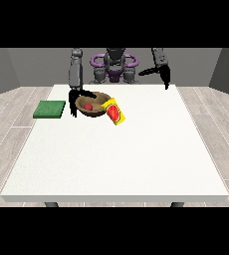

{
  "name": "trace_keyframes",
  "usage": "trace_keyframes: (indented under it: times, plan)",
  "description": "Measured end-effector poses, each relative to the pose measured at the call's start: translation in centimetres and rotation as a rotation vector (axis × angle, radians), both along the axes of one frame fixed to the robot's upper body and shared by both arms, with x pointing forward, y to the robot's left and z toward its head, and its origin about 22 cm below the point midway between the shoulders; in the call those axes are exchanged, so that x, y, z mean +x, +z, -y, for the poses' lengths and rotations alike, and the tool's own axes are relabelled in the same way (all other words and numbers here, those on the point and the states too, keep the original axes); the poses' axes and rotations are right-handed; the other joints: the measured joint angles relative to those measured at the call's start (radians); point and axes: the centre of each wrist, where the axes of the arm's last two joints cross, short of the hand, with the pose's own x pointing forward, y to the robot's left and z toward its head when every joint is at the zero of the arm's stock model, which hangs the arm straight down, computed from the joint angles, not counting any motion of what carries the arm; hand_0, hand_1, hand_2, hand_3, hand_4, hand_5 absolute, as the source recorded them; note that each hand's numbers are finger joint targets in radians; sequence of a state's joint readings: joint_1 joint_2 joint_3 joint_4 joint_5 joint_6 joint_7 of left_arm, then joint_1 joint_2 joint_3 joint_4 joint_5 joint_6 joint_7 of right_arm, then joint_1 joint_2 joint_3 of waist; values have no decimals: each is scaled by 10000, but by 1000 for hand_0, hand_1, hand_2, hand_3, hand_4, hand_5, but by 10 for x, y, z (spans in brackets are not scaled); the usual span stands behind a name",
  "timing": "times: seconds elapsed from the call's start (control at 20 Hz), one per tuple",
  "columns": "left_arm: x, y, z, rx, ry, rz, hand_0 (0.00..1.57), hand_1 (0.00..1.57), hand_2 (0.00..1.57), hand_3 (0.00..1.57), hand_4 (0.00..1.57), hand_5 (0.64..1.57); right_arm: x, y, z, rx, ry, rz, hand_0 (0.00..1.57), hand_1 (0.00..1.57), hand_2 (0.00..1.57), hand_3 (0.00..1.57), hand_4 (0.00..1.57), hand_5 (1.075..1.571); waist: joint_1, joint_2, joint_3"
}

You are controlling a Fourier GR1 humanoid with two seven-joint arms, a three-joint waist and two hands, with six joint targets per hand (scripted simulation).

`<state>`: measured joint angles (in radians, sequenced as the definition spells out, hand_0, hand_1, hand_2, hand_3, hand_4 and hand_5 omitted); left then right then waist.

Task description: Pick the cup and pour the ball into the bowl, then pick the bowl and place it on the pad

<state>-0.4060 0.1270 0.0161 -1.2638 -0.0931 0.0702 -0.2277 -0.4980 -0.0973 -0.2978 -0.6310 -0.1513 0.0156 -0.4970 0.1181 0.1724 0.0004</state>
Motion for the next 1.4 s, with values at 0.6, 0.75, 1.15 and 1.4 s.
trace_keyframes:
  times: [0.6,0.75,1.15,1.4]
  plan:
    - [0,17,13,-116,-969,512,0,0,0,0,824,1497,-13,-3,42,-4139,-2603,-1486,1571,1571,1571,1383,910,1563,1082,-8,-385]
    - [0,6,8,-180,-809,129,0,0,0,0,955,1423,-5,2,36,-4791,-2812,-2485,1571,1571,1571,1047,862,1567,998,-329,-294]
    - [-20,-54,-49,-461,925,-1962,0,0,0,0,1005,1404,24,31,-2,-5296,-1714,-5109,1571,1571,1571,891,807,1567,-660,-2328,-61]
    - [-32,-64,-63,-525,1315,-2438,0,0,0,0,997,1414,33,57,27,-5089,-1623,-5692,1571,1571,1571,750,787,1570,-1062,-2854,-24]
